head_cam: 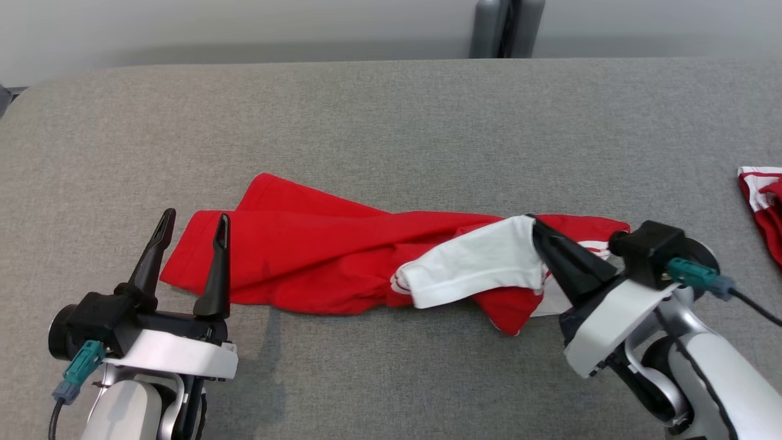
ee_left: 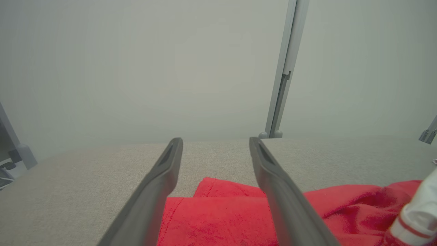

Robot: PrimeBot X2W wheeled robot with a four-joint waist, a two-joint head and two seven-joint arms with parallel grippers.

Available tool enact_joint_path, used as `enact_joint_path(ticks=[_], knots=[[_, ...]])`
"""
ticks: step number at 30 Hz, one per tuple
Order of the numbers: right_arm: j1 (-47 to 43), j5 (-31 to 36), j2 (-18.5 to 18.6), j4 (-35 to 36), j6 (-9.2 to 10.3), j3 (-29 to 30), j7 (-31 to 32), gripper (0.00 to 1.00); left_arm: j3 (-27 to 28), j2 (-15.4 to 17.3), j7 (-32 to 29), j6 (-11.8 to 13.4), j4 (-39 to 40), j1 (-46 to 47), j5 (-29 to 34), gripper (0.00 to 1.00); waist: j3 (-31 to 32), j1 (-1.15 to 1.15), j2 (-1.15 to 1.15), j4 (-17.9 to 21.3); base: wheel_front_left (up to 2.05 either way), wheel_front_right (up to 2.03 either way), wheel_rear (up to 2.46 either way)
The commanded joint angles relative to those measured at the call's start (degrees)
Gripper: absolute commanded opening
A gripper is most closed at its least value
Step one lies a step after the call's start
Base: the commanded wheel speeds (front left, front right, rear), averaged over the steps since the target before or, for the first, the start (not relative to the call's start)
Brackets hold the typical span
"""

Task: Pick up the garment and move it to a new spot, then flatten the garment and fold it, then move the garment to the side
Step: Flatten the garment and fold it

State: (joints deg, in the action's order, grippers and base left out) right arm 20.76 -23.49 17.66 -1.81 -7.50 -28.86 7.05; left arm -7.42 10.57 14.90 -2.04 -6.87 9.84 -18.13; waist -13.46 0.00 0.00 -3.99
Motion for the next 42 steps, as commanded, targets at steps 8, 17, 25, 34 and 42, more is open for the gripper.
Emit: enact_joint_path(ticks=[8,17,25,34,42], knots=[[-3.33,-2.60,-2.26,0.65,0.00,16.58,0.58,0.00,0.13,0.56,0.16,-0.96,0.33,1.47,1.25,1.00,-1.75,0.00,0.00,1.90,0.00,0.00,0.00],[0.20,-6.03,-1.28,-12.58,0.00,16.84,-1.82,0.00,-0.44,0.14,0.16,-1.80,-0.42,3.18,1.82,1.00,-3.62,0.00,0.00,0.65,0.00,0.00,0.00],[0.71,-9.23,-0.60,-17.85,0.00,13.95,-6.46,1.00,-0.13,0.07,0.16,-1.74,-0.83,2.14,2.05,1.00,-2.52,0.00,0.00,0.86,0.00,0.00,0.00],[-5.13,-9.71,-0.02,-15.74,0.00,16.99,-8.90,1.00,0.43,0.08,0.16,-1.01,-0.71,0.68,1.52,1.00,-0.03,0.00,0.00,2.13,0.00,0.00,0.00],[-9.76,-4.59,-3.24,-8.60,0.00,26.53,-10.92,1.00,1.95,0.78,0.06,0.80,0.14,-1.33,1.03,1.00,2.01,0.00,0.00,3.52,0.00,0.00,0.00]])
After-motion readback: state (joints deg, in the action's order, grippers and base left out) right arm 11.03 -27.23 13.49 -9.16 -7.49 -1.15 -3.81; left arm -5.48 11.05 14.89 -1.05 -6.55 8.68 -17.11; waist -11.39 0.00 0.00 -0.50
